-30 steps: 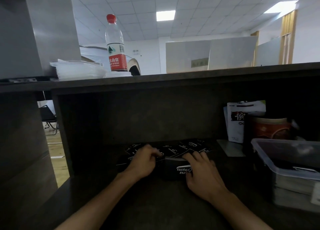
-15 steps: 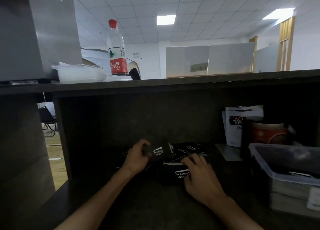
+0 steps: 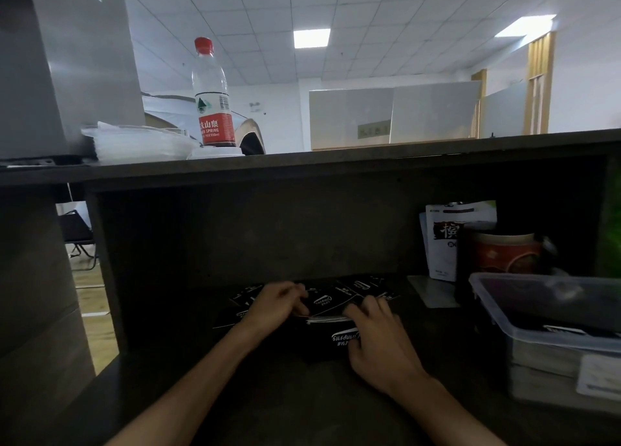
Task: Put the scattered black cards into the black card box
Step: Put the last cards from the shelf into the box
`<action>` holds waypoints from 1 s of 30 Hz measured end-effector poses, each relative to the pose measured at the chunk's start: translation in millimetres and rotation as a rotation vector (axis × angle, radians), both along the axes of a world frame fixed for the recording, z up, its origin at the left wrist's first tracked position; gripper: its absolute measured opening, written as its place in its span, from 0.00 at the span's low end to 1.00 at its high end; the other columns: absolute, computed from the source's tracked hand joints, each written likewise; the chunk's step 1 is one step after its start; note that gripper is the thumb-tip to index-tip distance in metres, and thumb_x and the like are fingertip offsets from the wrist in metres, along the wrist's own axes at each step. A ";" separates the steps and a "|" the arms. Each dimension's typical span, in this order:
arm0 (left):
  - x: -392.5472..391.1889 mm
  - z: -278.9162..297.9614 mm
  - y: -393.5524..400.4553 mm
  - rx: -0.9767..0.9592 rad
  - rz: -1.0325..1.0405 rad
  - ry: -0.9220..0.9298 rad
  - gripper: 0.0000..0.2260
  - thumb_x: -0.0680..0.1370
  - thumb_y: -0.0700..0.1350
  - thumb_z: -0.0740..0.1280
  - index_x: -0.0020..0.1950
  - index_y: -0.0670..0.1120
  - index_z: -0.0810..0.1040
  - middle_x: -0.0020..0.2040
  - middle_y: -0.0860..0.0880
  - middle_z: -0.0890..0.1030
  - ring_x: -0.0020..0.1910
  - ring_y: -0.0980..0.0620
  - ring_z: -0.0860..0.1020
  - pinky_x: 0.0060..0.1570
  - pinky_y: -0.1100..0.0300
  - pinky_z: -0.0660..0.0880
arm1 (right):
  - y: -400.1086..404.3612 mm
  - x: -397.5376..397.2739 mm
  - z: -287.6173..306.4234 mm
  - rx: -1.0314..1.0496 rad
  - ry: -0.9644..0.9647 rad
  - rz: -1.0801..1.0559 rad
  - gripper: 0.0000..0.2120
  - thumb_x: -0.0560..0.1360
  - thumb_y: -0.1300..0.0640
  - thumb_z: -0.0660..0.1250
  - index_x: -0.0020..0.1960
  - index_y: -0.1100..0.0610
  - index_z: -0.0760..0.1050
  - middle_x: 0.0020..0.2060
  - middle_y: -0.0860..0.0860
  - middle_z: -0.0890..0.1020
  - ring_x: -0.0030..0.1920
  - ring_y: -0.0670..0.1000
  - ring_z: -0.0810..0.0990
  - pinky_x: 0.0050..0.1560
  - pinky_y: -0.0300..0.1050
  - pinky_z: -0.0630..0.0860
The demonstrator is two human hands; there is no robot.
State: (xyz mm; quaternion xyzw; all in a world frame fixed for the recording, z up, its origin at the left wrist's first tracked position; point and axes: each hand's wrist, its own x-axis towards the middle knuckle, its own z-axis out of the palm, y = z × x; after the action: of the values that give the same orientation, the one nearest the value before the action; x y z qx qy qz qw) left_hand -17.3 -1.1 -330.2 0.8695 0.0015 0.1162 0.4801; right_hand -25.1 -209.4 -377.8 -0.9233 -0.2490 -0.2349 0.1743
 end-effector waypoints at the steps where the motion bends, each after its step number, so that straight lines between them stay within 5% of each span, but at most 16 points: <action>1: 13.0 -2.1 0.7 0.102 0.085 -0.035 0.09 0.81 0.47 0.64 0.52 0.45 0.82 0.46 0.45 0.85 0.43 0.55 0.81 0.48 0.61 0.77 | 0.0 0.7 -0.3 -0.007 0.003 0.001 0.23 0.75 0.53 0.63 0.69 0.44 0.65 0.63 0.46 0.65 0.66 0.48 0.62 0.67 0.48 0.67; 4: 38.8 -8.1 4.1 0.505 0.147 0.073 0.22 0.74 0.60 0.71 0.61 0.46 0.80 0.59 0.47 0.80 0.58 0.48 0.78 0.59 0.57 0.74 | -0.1 3.2 -0.8 -0.022 0.006 0.003 0.24 0.75 0.52 0.63 0.70 0.43 0.65 0.65 0.46 0.65 0.66 0.48 0.62 0.67 0.50 0.67; 7: 53.1 -12.7 4.2 0.664 0.141 0.144 0.27 0.69 0.62 0.74 0.62 0.48 0.79 0.63 0.47 0.78 0.63 0.46 0.76 0.63 0.53 0.73 | 0.4 4.1 0.5 -0.033 0.011 0.000 0.24 0.76 0.52 0.62 0.71 0.43 0.64 0.66 0.46 0.66 0.67 0.48 0.61 0.68 0.51 0.66; 12: 49.9 -15.7 3.6 0.312 0.149 -0.093 0.06 0.76 0.41 0.69 0.52 0.46 0.81 0.48 0.45 0.84 0.52 0.47 0.81 0.52 0.60 0.75 | 0.2 3.3 0.0 -0.039 0.000 -0.011 0.26 0.75 0.51 0.61 0.73 0.44 0.63 0.66 0.47 0.67 0.67 0.49 0.62 0.67 0.49 0.67; 14: 32.8 -11.1 10.9 0.271 0.110 -0.182 0.08 0.78 0.38 0.65 0.51 0.49 0.81 0.47 0.50 0.84 0.50 0.52 0.81 0.47 0.65 0.72 | 0.3 2.6 -0.3 -0.016 -0.007 -0.031 0.27 0.75 0.51 0.62 0.73 0.45 0.62 0.66 0.47 0.67 0.67 0.49 0.63 0.67 0.48 0.67; 17: -4.0 -5.9 24.5 0.258 -0.057 -0.154 0.12 0.81 0.39 0.62 0.52 0.54 0.82 0.50 0.59 0.82 0.52 0.63 0.78 0.51 0.68 0.71 | 3.2 2.1 -1.0 0.052 0.002 -0.080 0.34 0.74 0.50 0.66 0.76 0.49 0.55 0.68 0.48 0.67 0.68 0.49 0.65 0.69 0.48 0.67; 21: -40.7 -9.0 9.0 0.055 -0.229 -0.005 0.14 0.83 0.37 0.58 0.58 0.48 0.82 0.54 0.55 0.83 0.52 0.62 0.79 0.50 0.71 0.73 | 2.7 0.1 -1.3 0.034 0.013 -0.092 0.36 0.73 0.50 0.66 0.77 0.47 0.54 0.72 0.50 0.63 0.71 0.52 0.62 0.68 0.49 0.69; 26: -37.6 -15.7 -41.5 -0.402 -0.067 0.153 0.18 0.82 0.49 0.54 0.51 0.49 0.84 0.50 0.47 0.85 0.51 0.50 0.82 0.55 0.55 0.78 | 1.6 -1.4 -1.3 -0.011 0.006 -0.116 0.27 0.74 0.47 0.64 0.72 0.46 0.63 0.68 0.50 0.67 0.68 0.51 0.63 0.61 0.46 0.73; 30: -18.8 -26.8 -67.5 -0.283 0.128 0.048 0.11 0.82 0.50 0.58 0.57 0.50 0.77 0.57 0.49 0.78 0.51 0.56 0.76 0.45 0.64 0.71 | 2.3 -0.8 -0.7 -0.017 0.006 -0.093 0.25 0.74 0.48 0.63 0.70 0.46 0.66 0.64 0.48 0.70 0.67 0.50 0.63 0.64 0.51 0.70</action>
State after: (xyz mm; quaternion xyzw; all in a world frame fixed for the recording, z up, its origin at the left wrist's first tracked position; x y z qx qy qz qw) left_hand -36.1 -68.7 -357.1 0.7938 0.0847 0.1246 0.5892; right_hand -26.0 -207.1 -378.5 -0.9360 -0.2074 -0.2379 0.1560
